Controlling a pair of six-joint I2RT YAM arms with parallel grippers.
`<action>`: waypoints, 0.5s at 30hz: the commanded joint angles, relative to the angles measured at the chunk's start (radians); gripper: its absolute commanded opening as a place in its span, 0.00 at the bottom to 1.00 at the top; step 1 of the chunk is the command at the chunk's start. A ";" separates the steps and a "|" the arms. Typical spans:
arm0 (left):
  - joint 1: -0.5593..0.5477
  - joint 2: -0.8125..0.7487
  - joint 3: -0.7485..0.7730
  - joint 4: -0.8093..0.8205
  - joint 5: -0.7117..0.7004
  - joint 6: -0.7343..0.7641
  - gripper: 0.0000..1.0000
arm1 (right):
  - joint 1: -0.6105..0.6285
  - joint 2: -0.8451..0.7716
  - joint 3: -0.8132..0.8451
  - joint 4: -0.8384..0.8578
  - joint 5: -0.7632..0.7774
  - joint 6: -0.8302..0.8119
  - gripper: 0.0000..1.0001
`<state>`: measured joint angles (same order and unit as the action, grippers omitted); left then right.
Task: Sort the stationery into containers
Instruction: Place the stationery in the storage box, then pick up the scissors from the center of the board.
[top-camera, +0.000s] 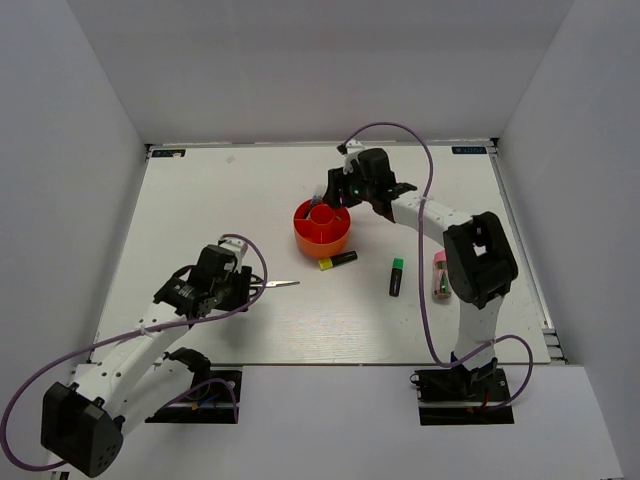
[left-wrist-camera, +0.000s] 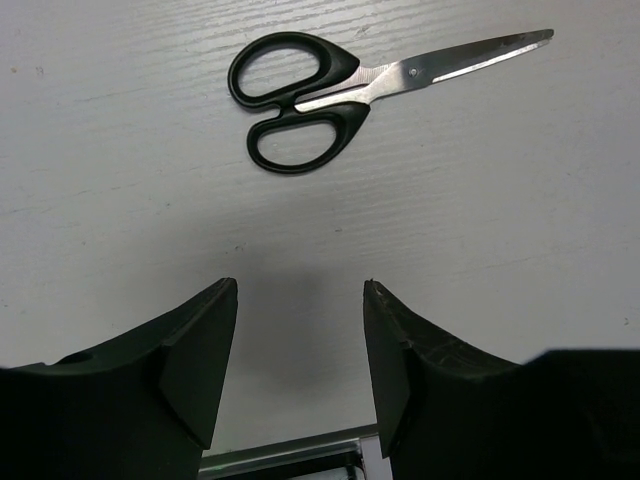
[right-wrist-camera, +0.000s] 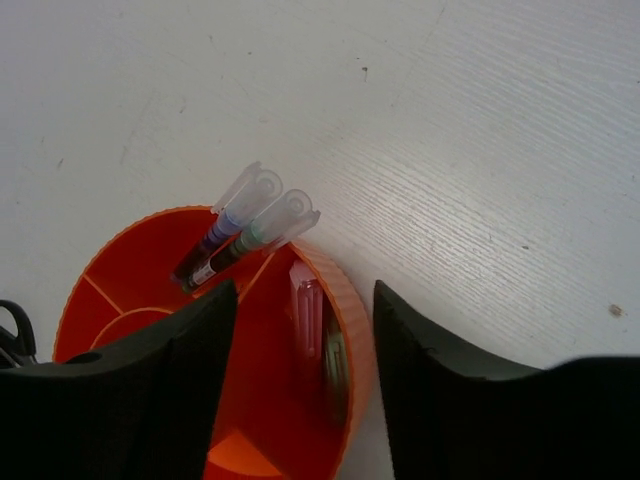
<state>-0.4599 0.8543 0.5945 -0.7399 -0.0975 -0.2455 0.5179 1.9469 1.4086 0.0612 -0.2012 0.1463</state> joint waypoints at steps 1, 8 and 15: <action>0.004 0.014 0.007 0.026 -0.001 -0.012 0.64 | -0.006 -0.094 0.001 0.031 -0.006 -0.011 0.56; 0.010 0.178 0.114 -0.042 -0.109 -0.239 0.13 | -0.009 -0.267 0.009 -0.205 0.135 -0.111 0.00; 0.107 0.377 0.286 -0.032 -0.137 -0.390 0.53 | -0.042 -0.535 -0.342 -0.291 -0.007 -0.254 0.38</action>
<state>-0.3958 1.1782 0.7971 -0.7918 -0.1959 -0.5625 0.4908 1.4712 1.2098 -0.1318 -0.1410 -0.0265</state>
